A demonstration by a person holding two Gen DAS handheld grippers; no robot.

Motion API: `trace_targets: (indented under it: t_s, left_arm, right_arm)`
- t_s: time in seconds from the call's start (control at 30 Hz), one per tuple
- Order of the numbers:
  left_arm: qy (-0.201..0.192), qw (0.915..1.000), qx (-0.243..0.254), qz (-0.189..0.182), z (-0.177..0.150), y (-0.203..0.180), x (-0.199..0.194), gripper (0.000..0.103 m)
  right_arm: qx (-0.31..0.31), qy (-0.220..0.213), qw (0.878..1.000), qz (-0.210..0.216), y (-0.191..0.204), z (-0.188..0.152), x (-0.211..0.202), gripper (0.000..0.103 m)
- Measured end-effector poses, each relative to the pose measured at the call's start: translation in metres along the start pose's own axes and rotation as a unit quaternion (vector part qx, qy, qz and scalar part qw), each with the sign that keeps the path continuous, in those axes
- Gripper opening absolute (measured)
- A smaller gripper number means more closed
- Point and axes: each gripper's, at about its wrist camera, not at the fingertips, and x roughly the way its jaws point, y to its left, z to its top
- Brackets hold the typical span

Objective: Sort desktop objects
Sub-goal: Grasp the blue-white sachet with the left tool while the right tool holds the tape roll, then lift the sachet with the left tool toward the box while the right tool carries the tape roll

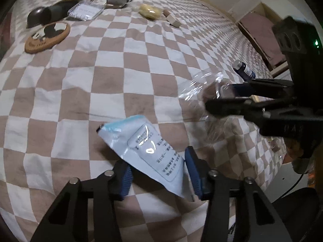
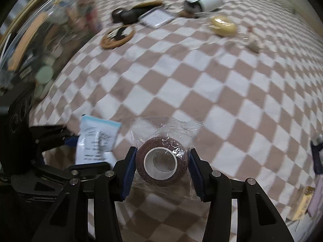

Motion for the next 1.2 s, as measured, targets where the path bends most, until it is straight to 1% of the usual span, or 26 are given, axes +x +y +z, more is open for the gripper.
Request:
trace_targets:
  t_s: [0.13, 0.17, 0.2, 0.27, 0.53, 0.7, 0.87, 0.97, 1.07, 1.2]
  left_arm:
    - [-0.008, 0.9997, 0.019, 0.011, 0.0, -0.005, -0.004, 0.037]
    - [-0.013, 0.9994, 0.028, 0.014, 0.0, -0.008, -0.006, 0.034]
    - [-0.017, 0.999, 0.038, 0.018, 0.001, -0.011, -0.008, 0.028]
    - [-0.026, 0.9978, 0.056, 0.025, 0.001, -0.017, -0.012, 0.025]
    - [-0.062, 0.9941, 0.082, 0.036, 0.007, -0.025, -0.03, 0.023]
    - [-0.109, 0.9898, 0.083, 0.037, 0.019, -0.024, -0.06, 0.023]
    - [-0.167, 0.9801, 0.088, 0.061, 0.035, -0.02, -0.098, 0.023]
    - [-0.2, 0.9723, 0.087, 0.084, 0.044, -0.016, -0.124, 0.023]
    - [-0.235, 0.9615, 0.089, 0.111, 0.053, -0.012, -0.15, 0.023]
    - [-0.277, 0.9465, 0.092, 0.138, 0.063, -0.007, -0.185, 0.023]
  right_arm:
    - [0.017, -0.007, 1.0, -0.023, -0.007, 0.0, -0.004, 0.051]
    - [0.021, -0.007, 0.999, -0.025, -0.008, -0.001, -0.005, 0.051]
    - [0.024, -0.008, 0.999, -0.028, -0.008, -0.001, -0.006, 0.051]
    - [0.03, -0.012, 0.999, -0.026, -0.008, -0.001, -0.01, 0.051]
    - [0.044, -0.039, 0.998, -0.029, 0.0, 0.004, -0.028, 0.051]
    - [0.055, -0.076, 0.995, -0.032, 0.002, 0.015, -0.053, 0.051]
    - [0.057, -0.118, 0.991, -0.042, 0.007, 0.031, -0.081, 0.051]
    - [0.057, -0.147, 0.987, -0.043, 0.012, 0.043, -0.101, 0.051]
    - [0.055, -0.174, 0.982, -0.045, 0.018, 0.057, -0.119, 0.051]
    - [0.046, -0.204, 0.977, -0.052, 0.03, 0.075, -0.139, 0.051]
